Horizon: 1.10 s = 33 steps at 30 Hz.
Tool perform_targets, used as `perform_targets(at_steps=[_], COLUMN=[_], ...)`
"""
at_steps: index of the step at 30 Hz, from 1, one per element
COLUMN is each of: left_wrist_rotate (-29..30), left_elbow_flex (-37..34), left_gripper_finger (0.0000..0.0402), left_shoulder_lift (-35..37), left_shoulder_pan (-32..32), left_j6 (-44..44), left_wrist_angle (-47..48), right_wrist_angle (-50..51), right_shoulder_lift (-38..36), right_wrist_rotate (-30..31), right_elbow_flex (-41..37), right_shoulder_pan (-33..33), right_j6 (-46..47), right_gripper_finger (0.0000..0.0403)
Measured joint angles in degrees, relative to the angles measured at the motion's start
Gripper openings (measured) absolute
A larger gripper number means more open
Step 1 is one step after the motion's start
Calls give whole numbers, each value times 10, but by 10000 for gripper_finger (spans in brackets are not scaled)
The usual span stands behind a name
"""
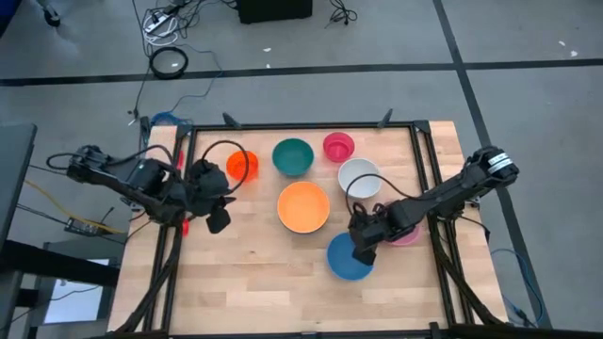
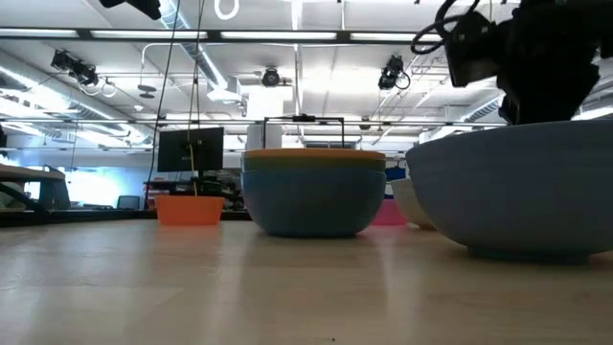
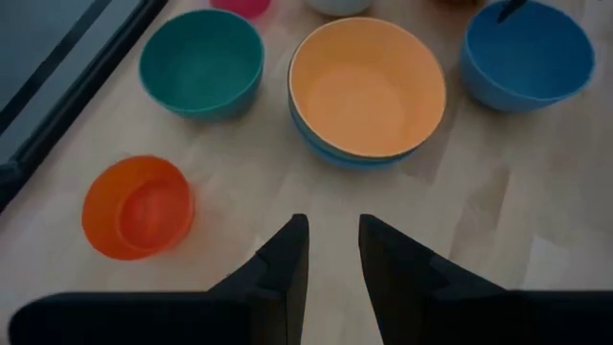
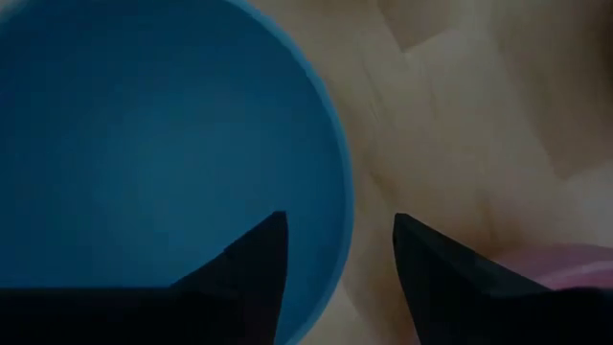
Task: Nest bowls inside each other
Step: Stack the blue bowl on top of the yellow bowl
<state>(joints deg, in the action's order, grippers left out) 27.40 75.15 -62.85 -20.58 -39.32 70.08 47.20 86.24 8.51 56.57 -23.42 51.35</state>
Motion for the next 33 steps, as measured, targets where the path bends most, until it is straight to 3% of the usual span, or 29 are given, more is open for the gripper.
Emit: perform_targets(at_steps=[10, 13, 18, 25, 33], left_wrist_rotate=[27, 30, 42, 43, 54], left_elbow_flex=[-9, -9, -9, -9, -9], left_gripper_finger=[104, 104, 104, 104, 104], left_shoulder_lift=[0, 0, 0, 0, -1], left_shoulder_pan=[-21, -21, -21, -21, -21], left_j6=[-27, -28, -28, -28, -20], left_wrist_angle=[0, 0, 1, 1, 1], right_wrist_angle=[1, -2, -12, -47, -74], right_shoulder_lift=[47, 45, 42, 21, -48], right_wrist_rotate=[-8, -6, -8, -7, 30], right_elbow_flex=[0, 0, 0, 0, 49], right_shoulder_pan=[0, 3, 7, 20, 91], right_j6=[-10, -13, -37, -69, -167], right_gripper_finger=[163, 121, 13, 1, 0])
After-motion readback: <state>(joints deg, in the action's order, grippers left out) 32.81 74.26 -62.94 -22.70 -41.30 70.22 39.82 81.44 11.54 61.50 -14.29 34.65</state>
